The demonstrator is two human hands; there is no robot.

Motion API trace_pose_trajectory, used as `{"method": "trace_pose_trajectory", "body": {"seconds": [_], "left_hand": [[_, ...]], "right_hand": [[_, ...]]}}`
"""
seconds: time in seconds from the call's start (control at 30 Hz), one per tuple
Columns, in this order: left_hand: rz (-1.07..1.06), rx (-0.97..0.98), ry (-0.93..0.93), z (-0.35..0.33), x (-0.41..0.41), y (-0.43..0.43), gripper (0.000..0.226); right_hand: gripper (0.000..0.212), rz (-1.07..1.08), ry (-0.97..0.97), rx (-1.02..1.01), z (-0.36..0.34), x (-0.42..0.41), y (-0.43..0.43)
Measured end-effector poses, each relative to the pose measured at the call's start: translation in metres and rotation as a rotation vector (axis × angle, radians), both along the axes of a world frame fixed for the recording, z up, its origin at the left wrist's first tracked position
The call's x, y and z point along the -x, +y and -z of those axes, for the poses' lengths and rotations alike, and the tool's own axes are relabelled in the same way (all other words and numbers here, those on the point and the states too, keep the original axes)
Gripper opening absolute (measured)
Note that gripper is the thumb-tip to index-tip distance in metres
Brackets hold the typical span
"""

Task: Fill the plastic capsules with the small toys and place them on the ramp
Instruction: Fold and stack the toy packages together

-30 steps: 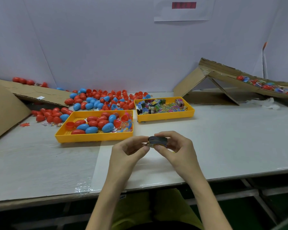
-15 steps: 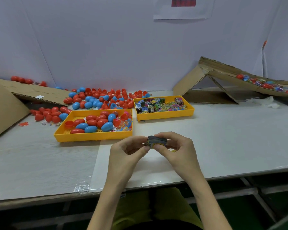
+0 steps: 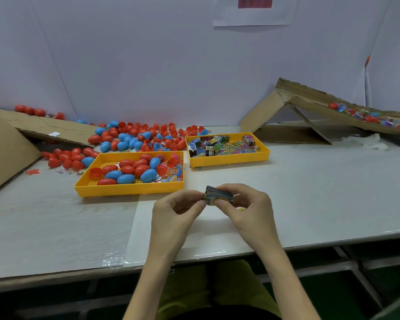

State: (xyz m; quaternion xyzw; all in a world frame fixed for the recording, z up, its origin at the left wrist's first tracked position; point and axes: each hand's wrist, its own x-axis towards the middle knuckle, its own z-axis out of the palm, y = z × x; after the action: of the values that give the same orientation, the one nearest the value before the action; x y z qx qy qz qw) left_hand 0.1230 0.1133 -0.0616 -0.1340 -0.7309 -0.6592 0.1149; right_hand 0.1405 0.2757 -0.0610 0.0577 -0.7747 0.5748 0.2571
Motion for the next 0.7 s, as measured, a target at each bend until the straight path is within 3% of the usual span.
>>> {"method": "trace_pose_trajectory", "body": {"seconds": [0.37,0.5,0.7], "left_hand": [[-0.022,-0.039,-0.039,0.0004,0.0015,-0.0015,0.012],[0.043,0.042,-0.046,-0.0018,0.0003,0.0014,0.015],[-0.042,0.084,-0.001,0.0015,0.0007,0.0022,0.013]], "right_hand": [[0.039,0.052,0.023,-0.010,-0.0004,-0.0001,-0.0015],[0.034,0.052,0.033,-0.013,0.0006,0.0003,-0.0011],[0.038,0.044,0.019,-0.032,0.0002,0.0002,-0.0018]]}}
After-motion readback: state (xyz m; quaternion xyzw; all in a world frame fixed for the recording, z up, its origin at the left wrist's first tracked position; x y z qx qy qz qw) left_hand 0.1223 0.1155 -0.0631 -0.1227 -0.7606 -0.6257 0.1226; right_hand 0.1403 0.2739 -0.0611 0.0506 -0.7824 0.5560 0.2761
